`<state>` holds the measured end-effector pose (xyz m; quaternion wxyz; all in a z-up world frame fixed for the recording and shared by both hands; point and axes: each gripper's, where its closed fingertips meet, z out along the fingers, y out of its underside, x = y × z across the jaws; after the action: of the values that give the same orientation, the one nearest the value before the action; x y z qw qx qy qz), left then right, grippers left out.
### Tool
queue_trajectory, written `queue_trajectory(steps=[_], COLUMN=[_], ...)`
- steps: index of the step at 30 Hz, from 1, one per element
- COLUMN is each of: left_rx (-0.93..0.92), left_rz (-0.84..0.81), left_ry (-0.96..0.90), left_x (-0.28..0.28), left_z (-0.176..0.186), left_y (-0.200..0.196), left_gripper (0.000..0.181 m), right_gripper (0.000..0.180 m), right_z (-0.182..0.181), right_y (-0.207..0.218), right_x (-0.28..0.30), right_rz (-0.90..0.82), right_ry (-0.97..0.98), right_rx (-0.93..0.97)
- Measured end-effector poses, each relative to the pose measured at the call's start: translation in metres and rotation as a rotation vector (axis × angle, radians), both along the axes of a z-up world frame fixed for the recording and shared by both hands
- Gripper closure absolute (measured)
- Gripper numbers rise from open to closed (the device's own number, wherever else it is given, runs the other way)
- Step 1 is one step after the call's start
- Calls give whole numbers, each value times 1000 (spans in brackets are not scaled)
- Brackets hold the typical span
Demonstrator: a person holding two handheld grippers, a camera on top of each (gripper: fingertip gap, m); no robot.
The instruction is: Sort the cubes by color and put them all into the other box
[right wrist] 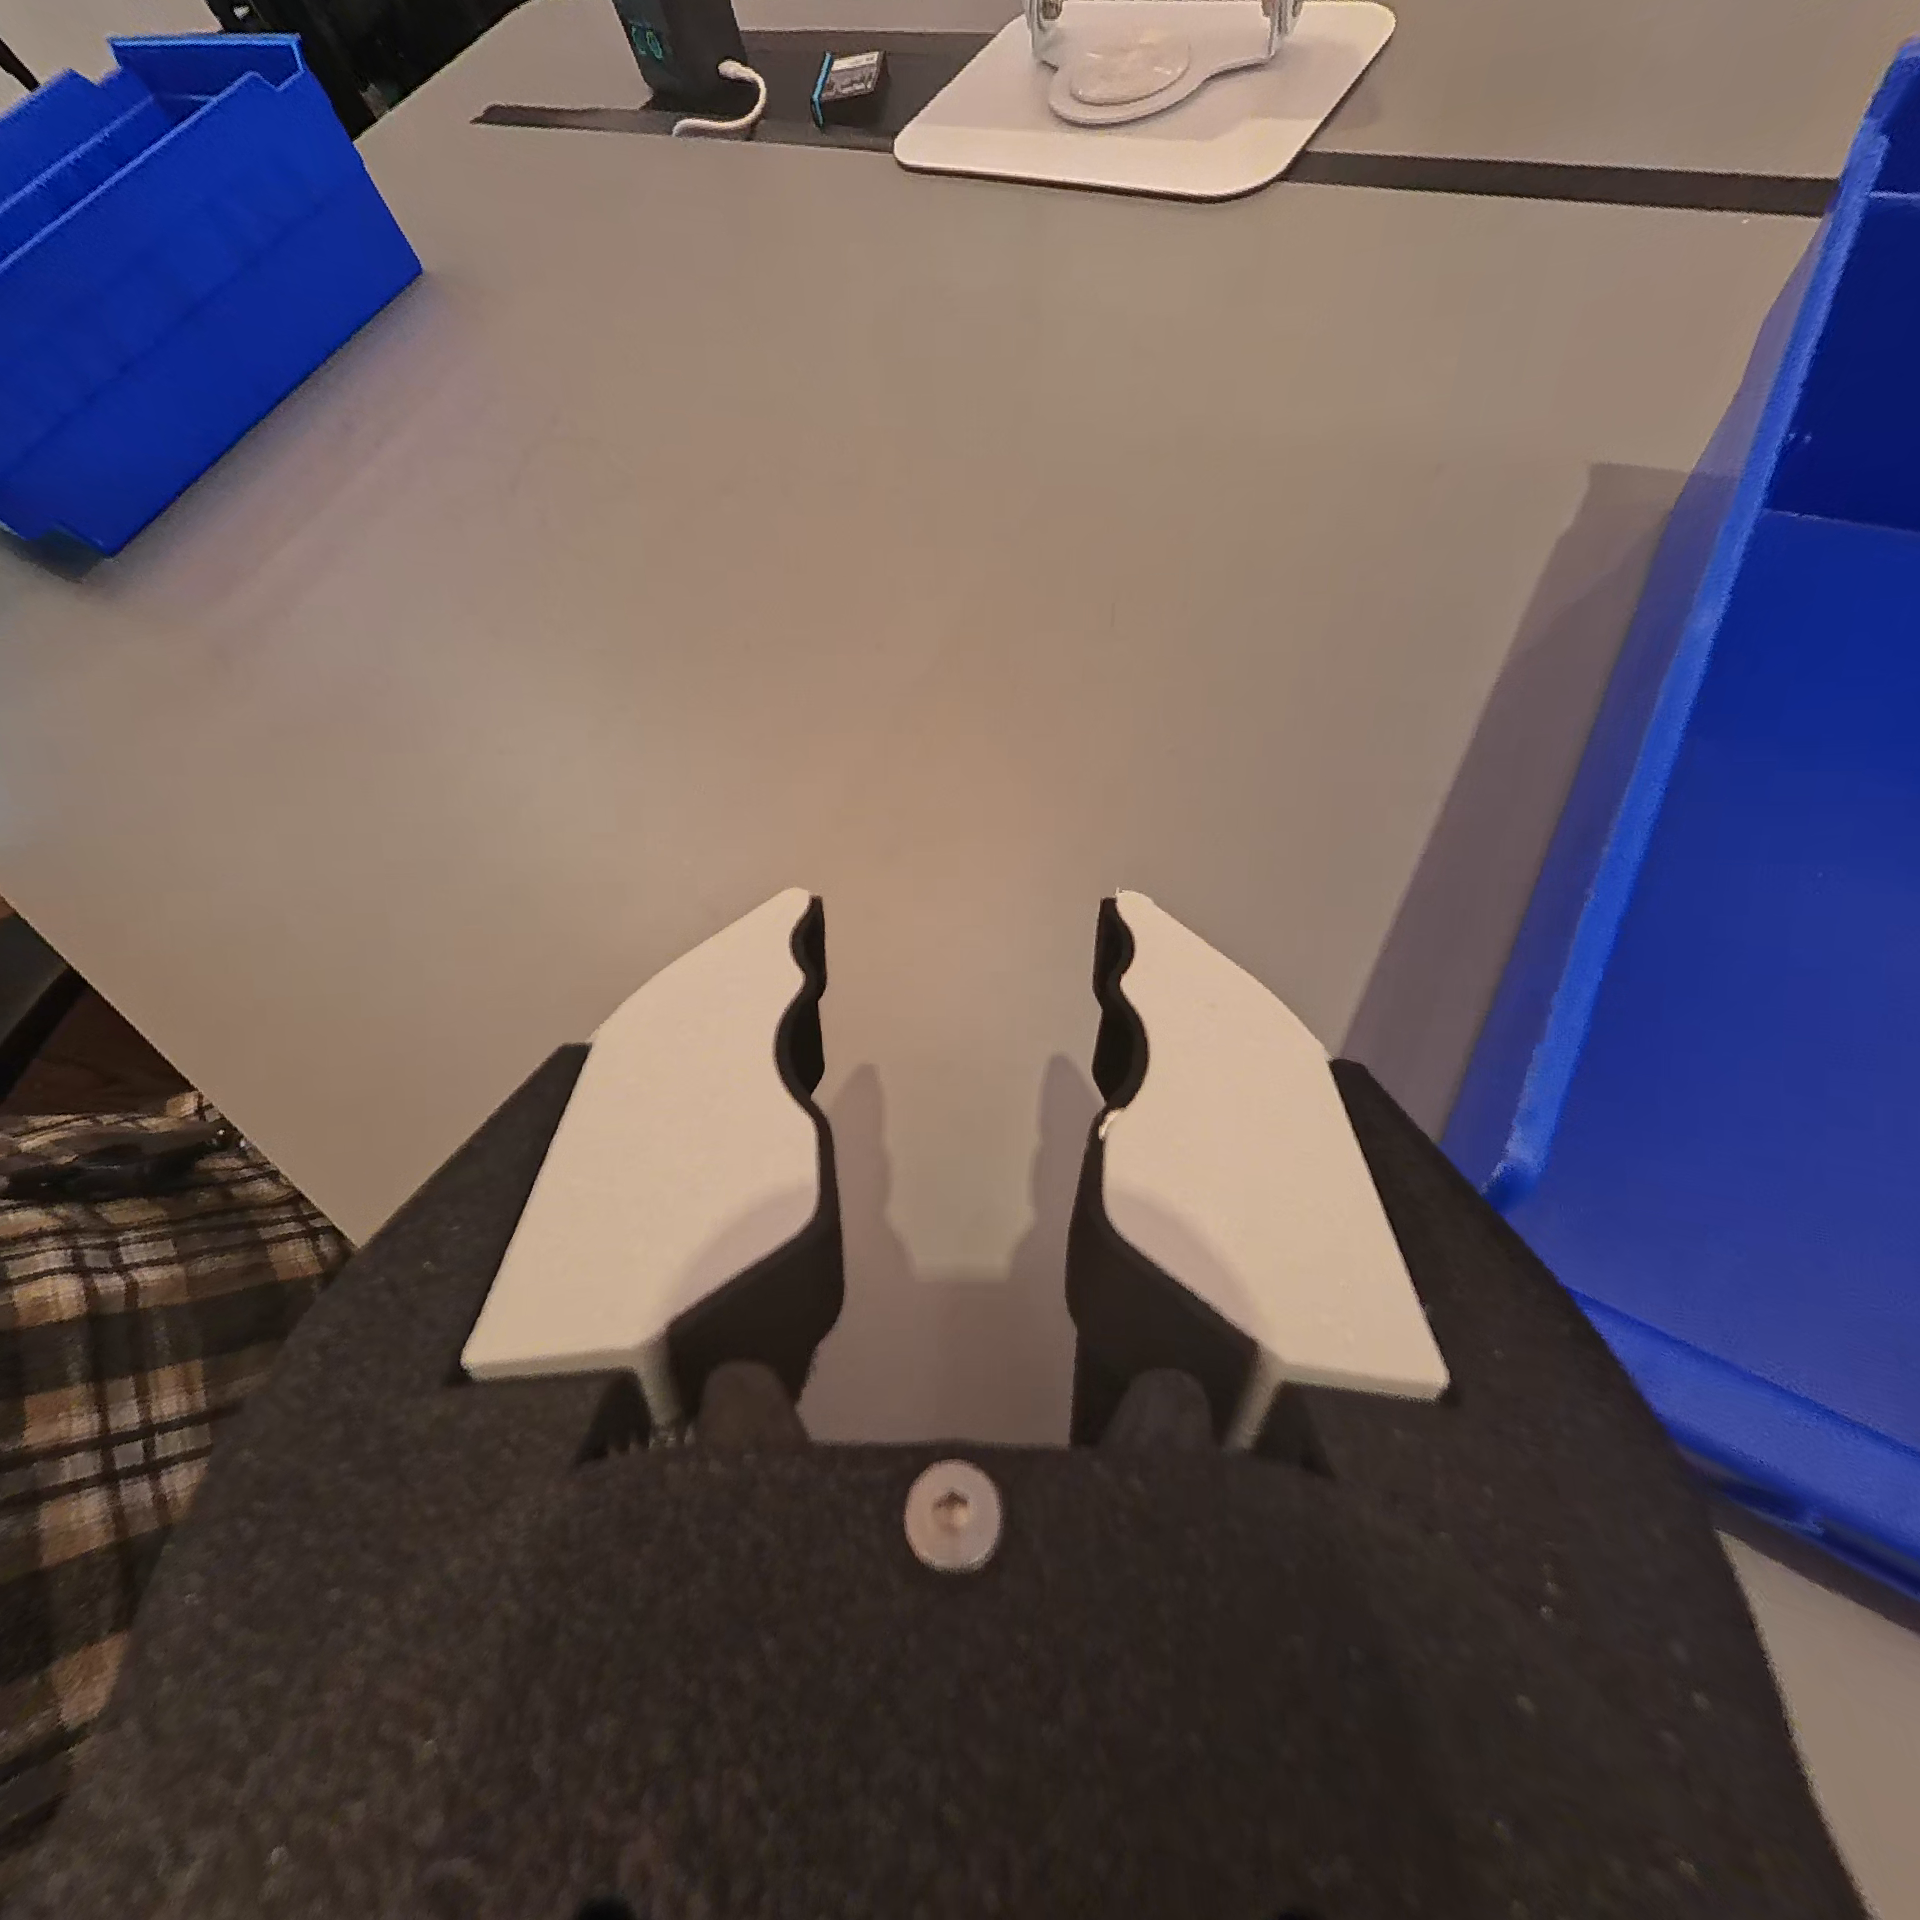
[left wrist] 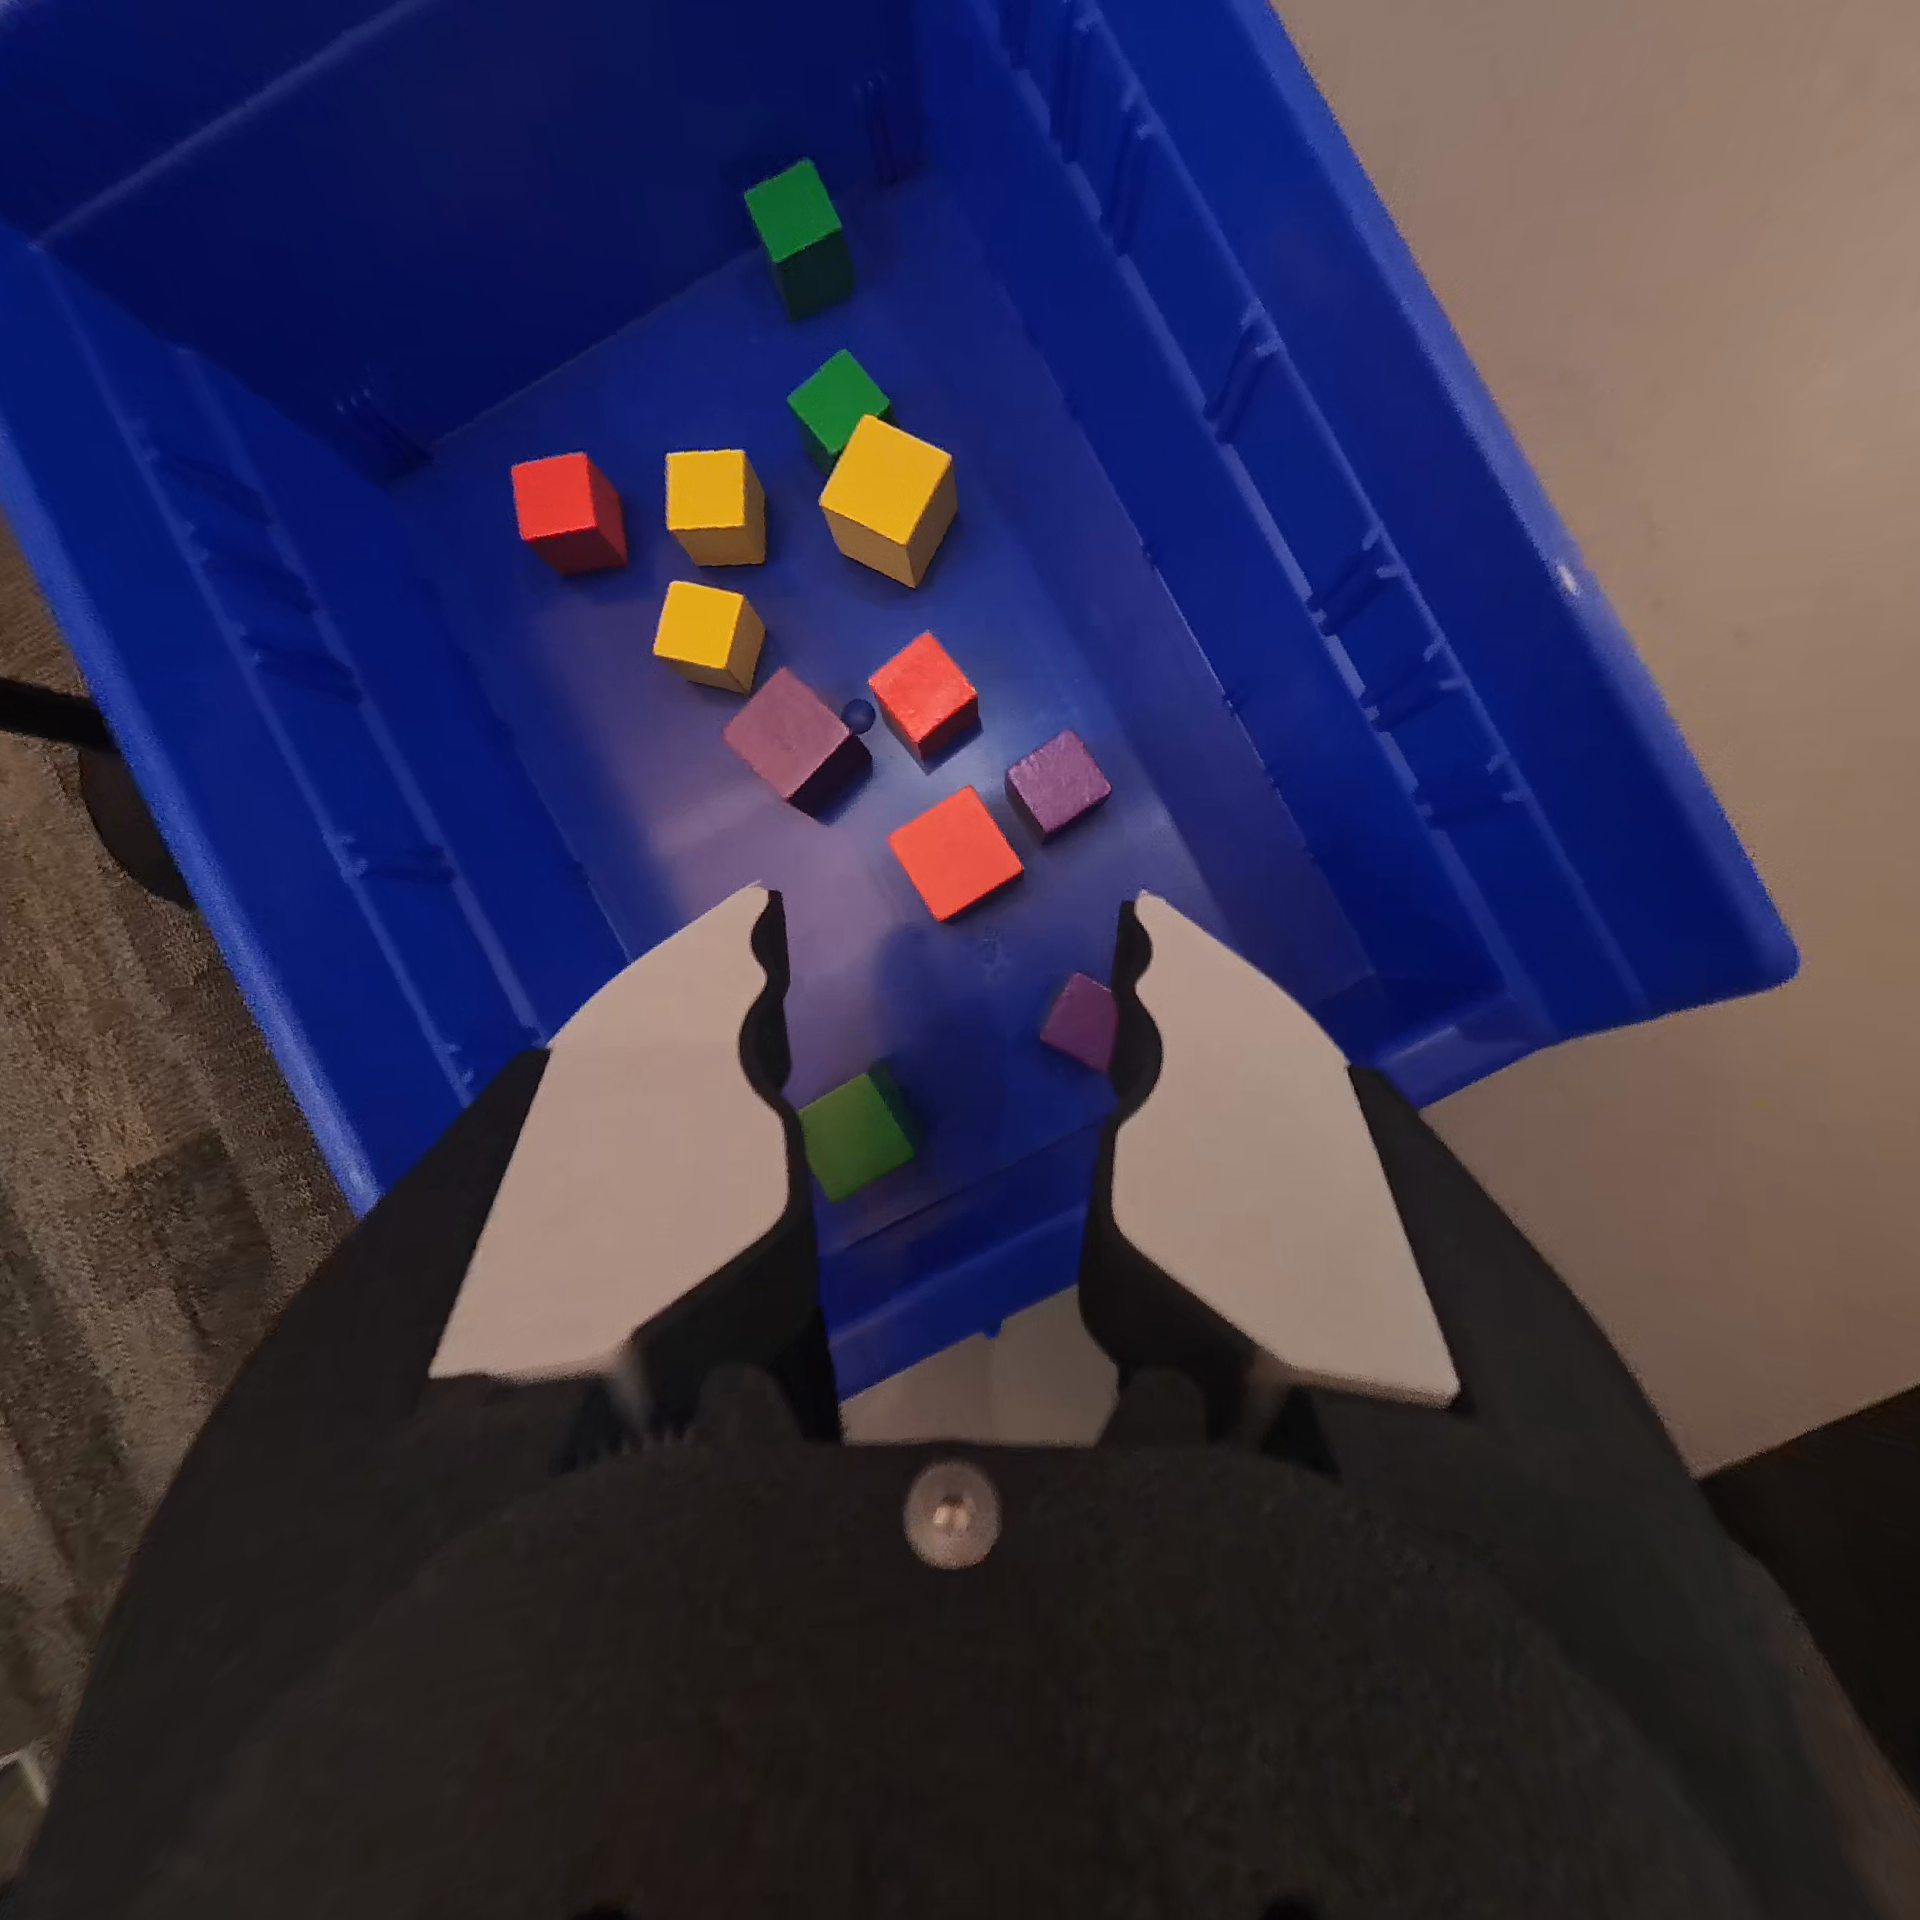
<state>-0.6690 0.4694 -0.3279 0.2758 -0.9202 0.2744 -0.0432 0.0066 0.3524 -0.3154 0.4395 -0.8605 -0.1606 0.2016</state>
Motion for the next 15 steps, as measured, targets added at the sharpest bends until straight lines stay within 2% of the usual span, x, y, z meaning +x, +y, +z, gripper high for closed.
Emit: queue_trajectory(steps=[8, 15], left_rx=[-148, -209], left_rz=[-127, 1], left_ry=[97, 108], left_x=[1, -9], left_z=[-20, -40], left_y=[2, 13], left_gripper=[116, 119], right_gripper=[130, 130], right_z=[7, 8], right_y=[4, 6], right_x=[-7, -13], right_rz=[9, 16], right_ry=[-24, -42], right_rx=[3, -9])
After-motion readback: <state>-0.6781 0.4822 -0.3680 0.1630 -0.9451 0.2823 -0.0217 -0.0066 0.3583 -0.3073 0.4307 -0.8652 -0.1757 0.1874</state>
